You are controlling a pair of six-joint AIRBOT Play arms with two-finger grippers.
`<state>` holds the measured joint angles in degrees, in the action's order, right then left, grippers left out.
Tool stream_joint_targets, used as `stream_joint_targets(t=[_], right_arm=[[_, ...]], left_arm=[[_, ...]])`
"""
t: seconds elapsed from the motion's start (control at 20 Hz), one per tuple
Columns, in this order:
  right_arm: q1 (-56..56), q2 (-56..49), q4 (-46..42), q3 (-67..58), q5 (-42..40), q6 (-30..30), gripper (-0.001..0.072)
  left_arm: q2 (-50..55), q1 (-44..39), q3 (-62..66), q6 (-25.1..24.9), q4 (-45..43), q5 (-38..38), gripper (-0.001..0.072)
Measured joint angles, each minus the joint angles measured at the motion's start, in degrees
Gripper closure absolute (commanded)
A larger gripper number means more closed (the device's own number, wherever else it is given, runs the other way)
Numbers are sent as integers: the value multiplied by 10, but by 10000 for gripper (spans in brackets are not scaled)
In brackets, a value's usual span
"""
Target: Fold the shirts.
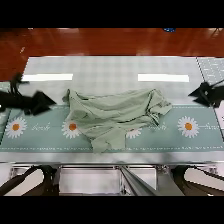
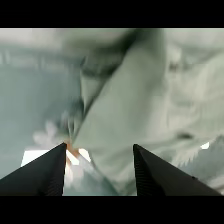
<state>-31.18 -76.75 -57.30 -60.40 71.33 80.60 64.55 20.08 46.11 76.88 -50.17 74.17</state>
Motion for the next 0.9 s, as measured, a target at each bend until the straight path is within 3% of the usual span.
stream_joint_targets(t=[0.35, 0.8, 0.85, 0.9], right_arm=[[-13, 65, 76, 141, -47, -88, 304], [-14, 79, 96, 158, -42, -109, 304], [-14, 79, 97, 158, -42, -110, 304], [-14, 79, 99, 158, -43, -110, 304]], left_arm=[[-103, -71, -246, 15, 63, -34, 200], [-70, -258, -311, 50, 224, -268, 205], [-58, -276, -309, 56, 234, -290, 299], [-46, -290, -305, 60, 241, -311, 643]])
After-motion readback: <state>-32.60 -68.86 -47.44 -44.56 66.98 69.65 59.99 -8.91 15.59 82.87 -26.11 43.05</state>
